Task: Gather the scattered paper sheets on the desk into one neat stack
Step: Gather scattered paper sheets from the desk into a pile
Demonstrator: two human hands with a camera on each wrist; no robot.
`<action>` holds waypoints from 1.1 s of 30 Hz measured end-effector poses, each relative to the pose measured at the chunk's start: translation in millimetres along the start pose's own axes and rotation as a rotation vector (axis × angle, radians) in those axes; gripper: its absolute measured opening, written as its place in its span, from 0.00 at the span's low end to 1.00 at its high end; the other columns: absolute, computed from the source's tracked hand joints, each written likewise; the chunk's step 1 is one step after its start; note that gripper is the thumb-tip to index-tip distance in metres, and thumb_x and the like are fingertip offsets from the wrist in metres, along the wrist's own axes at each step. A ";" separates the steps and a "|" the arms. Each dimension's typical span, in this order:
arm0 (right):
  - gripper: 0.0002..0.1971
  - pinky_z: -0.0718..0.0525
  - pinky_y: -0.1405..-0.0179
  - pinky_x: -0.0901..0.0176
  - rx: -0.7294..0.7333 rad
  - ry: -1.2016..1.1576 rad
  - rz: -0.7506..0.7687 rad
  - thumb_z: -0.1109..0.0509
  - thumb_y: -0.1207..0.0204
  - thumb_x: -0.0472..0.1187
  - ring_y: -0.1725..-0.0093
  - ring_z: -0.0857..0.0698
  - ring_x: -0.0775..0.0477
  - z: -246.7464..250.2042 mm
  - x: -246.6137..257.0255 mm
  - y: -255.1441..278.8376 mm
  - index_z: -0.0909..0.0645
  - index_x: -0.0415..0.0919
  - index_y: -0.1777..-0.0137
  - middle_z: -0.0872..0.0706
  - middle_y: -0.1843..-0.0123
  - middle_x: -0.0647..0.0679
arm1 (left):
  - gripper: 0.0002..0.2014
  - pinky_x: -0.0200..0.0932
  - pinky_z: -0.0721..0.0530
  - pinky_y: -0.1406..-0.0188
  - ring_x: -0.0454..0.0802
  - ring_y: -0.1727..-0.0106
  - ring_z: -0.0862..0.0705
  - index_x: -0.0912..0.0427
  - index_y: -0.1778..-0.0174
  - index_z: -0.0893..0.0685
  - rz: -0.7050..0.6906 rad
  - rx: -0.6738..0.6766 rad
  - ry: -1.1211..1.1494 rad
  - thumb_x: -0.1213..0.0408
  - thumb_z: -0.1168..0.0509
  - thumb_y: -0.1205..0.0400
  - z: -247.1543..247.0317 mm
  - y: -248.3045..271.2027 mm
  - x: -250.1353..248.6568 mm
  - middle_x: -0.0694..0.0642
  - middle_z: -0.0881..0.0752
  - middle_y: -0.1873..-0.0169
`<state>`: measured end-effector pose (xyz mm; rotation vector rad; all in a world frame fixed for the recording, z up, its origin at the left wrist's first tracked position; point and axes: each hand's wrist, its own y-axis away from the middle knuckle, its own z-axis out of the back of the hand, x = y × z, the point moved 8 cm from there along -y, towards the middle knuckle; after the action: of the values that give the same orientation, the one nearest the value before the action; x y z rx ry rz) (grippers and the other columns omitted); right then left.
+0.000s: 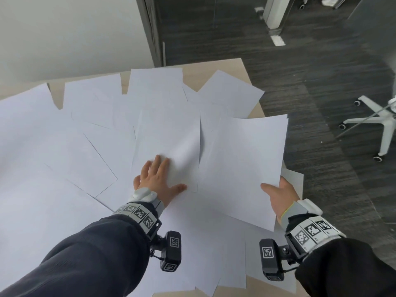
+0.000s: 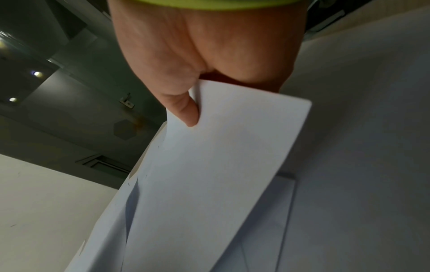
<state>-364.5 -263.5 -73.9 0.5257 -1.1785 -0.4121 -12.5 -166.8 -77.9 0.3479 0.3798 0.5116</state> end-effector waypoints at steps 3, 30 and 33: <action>0.15 0.16 0.40 0.43 0.014 -0.029 0.001 0.34 0.21 0.30 0.50 0.12 0.42 -4.5 1.7 3.0 0.18 0.54 0.49 0.11 0.53 0.51 | 0.41 0.59 0.42 0.16 0.47 0.12 0.49 0.39 0.14 0.42 -0.001 -0.058 0.070 0.31 0.37 0.22 10.6 -2.3 6.0 0.37 0.47 0.12; 0.06 0.11 0.53 0.48 0.141 -0.144 -0.053 0.23 0.25 0.34 0.57 0.08 0.44 -48.2 -23.3 43.7 0.11 0.43 0.50 0.06 0.57 0.47 | 0.40 0.52 0.50 0.12 0.39 0.12 0.59 0.36 0.13 0.43 -0.490 0.221 0.070 0.34 0.35 0.20 -52.2 87.5 -99.2 0.37 0.51 0.12; 0.09 0.14 0.46 0.46 0.113 -0.108 -0.042 0.27 0.26 0.28 0.54 0.10 0.40 -44.1 -28.6 40.5 0.12 0.43 0.54 0.07 0.52 0.42 | 0.38 0.53 0.47 0.12 0.41 0.11 0.59 0.36 0.14 0.42 -0.455 0.134 0.069 0.36 0.35 0.19 -47.4 89.3 -80.4 0.38 0.51 0.12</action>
<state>-331.2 -207.1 -84.4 0.6335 -1.3018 -0.4159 -133.9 -125.8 -61.6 0.3605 0.5444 0.0523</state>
